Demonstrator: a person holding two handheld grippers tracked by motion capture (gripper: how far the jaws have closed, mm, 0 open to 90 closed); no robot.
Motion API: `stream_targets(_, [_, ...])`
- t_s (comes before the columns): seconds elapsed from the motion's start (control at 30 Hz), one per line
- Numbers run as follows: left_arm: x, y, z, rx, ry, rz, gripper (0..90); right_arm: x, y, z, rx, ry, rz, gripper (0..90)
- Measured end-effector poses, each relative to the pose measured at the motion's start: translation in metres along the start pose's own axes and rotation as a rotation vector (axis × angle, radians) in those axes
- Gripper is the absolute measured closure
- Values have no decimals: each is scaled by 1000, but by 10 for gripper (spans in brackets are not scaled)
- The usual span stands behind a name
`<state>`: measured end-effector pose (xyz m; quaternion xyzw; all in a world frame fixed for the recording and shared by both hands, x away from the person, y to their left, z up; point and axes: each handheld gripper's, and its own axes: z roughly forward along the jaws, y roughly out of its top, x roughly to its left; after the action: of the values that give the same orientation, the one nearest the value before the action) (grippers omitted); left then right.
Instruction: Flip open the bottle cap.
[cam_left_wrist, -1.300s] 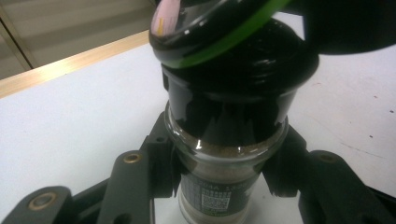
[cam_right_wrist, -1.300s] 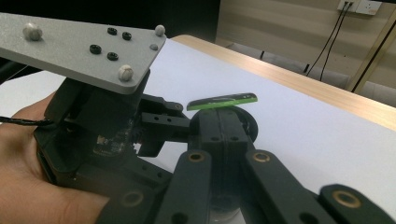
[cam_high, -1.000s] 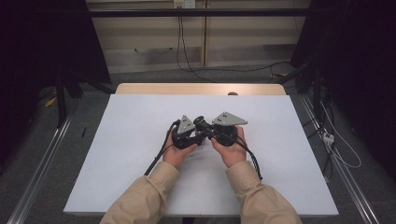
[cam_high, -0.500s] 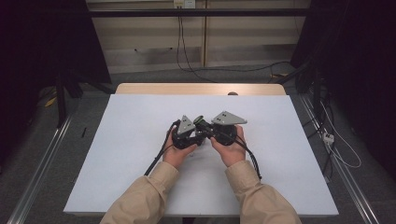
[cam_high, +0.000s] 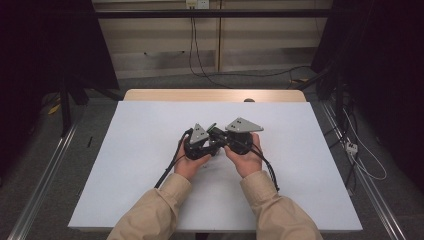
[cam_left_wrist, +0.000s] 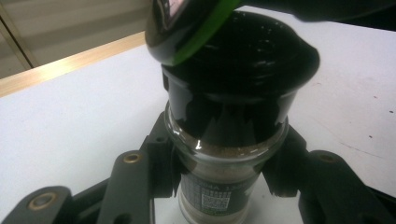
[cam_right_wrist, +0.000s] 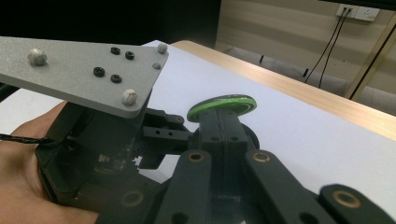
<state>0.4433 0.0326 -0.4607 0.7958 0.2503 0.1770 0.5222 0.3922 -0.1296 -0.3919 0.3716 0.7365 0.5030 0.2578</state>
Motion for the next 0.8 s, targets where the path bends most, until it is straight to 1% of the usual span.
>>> stream_targets(0.03, [0, 0, 0, 0, 5, 4, 535, 0, 0, 0, 0, 0, 0, 900])
stream_targets(0.07, [-1, 0, 0, 0, 7, -5, 535, 0, 0, 0, -1, 0, -1, 900])
stream_targets(0.17, [0, 0, 0, 0, -4, -2, 535, 0, 0, 0, 0, -1, -1, 900])
stream_targets(0.2, [-1, 0, 0, -1, 4, -4, 535, 0, 1, 0, 0, -1, 0, 900])
stream_targets(0.23, [0, 0, 0, 0, 2, 1, 535, 0, 1, 0, 0, -2, -1, 900])
stream_targets(0.27, [-1, 0, 0, 0, -3, -2, 535, 0, 1, 0, -1, -1, -1, 900])
stream_targets(0.57, [-1, 0, 0, 1, 3, 4, 535, 0, 4, 0, -5, -2, -4, 900])
stream_targets(0.63, [0, 0, -1, 1, 11, 11, 535, 0, 4, 0, -5, -2, -4, 900])
stream_targets(0.8, [0, 0, -1, 2, 11, 13, 535, -1, 4, 0, -4, -6, -5, 900])
